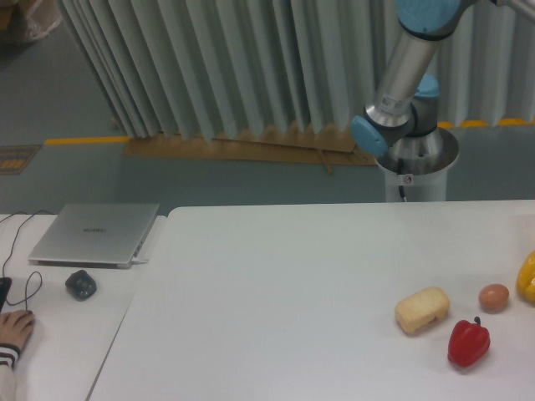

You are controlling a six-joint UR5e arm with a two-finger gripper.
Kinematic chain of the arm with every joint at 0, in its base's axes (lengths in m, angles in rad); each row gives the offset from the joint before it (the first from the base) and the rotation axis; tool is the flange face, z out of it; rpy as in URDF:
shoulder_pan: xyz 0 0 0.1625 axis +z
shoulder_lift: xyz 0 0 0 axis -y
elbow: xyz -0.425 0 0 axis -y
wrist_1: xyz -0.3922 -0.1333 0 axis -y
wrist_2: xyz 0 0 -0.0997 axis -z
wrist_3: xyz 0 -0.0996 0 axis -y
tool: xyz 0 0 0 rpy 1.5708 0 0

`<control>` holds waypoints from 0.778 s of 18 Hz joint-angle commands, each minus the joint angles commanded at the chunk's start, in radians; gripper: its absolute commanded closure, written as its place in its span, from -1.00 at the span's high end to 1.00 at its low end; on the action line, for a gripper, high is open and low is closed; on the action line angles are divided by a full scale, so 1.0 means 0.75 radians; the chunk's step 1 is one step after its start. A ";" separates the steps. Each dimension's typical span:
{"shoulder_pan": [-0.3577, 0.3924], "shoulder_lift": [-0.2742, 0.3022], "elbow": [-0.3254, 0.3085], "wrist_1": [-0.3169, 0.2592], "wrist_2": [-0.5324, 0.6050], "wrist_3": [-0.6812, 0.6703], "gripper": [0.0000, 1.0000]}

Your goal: Place the green pepper on the table

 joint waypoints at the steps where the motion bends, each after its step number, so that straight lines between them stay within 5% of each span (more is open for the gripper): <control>1: -0.010 0.000 0.000 -0.010 -0.002 0.008 -0.78; 14: -0.151 0.114 0.037 -0.206 -0.120 0.086 -0.78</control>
